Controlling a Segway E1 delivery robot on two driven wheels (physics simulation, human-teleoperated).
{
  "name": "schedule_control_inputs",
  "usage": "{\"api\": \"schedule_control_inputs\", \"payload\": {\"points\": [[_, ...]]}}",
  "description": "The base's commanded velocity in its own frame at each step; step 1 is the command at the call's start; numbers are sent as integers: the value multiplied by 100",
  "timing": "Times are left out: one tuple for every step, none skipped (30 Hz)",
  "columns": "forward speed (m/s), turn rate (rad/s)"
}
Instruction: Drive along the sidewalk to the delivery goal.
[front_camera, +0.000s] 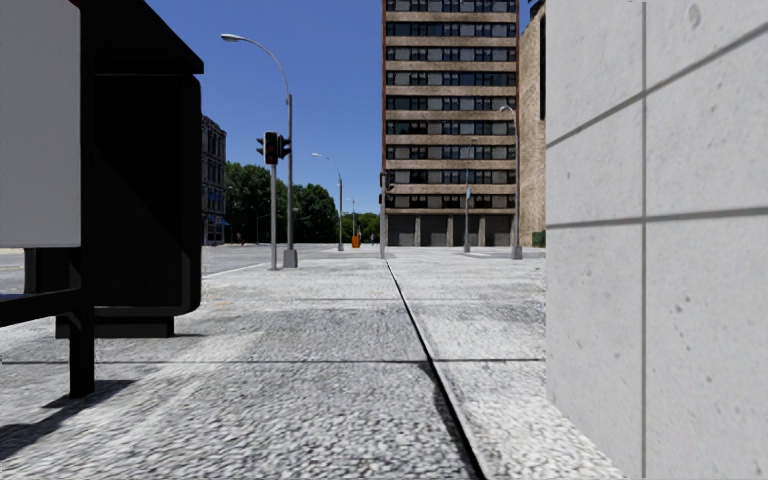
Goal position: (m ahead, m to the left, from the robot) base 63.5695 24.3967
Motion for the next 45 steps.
{"api": "schedule_control_inputs", "payload": {"points": [[200,0],[200,0],[200,0],[200,0],[200,0],[200,0],[200,0],[200,0],[200,0],[200,0],[200,0],[200,0],[200,0],[200,0],[200,0],[200,0],[200,0],[200,0],[200,0],[200,0],[200,0],[200,0],[200,0],[200,0],[200,0],[200,0],[200,0],[200,0],[200,0],[200,0],[200,0],[200,0],[200,0],[200,0],[200,0],[200,0],[200,-11],[200,-11],[200,-32],[200,-50],[200,-67],[200,-79],[200,-79],[200,-84],[200,-85]]}}
